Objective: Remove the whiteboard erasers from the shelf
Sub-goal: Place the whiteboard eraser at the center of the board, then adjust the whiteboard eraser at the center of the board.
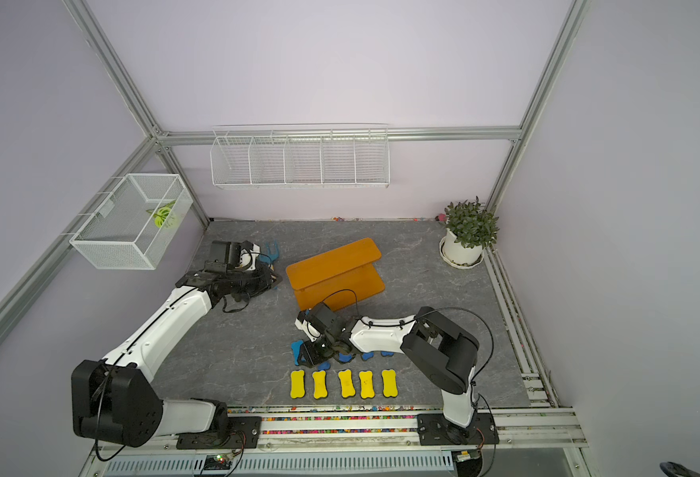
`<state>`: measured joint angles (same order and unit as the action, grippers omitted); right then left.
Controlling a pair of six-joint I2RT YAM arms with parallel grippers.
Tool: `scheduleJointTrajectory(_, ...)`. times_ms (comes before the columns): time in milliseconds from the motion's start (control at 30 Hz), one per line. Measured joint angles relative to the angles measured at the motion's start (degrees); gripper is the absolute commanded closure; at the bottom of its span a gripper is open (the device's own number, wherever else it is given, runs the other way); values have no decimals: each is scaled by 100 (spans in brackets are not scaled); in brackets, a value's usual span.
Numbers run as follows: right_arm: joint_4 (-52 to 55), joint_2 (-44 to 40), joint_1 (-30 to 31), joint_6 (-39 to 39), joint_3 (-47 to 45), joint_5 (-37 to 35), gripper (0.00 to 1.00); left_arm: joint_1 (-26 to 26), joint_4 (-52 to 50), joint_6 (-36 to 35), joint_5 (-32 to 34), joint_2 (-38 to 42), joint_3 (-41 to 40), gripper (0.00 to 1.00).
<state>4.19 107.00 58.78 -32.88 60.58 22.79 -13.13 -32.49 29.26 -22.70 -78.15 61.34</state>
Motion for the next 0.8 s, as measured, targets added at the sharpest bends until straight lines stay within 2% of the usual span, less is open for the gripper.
scheduleJointTrajectory(500,188,-26,50,118,120,-63,60,0,0,0,0,0,-50,74)
scheduleJointTrajectory(600,522,-264,57,144,111,-494,60,0,0,0,0,0,-50,74)
scheduleJointTrajectory(800,1392,-1246,310,170,116,-2022,56,0,-2,0,2,0,-50,73)
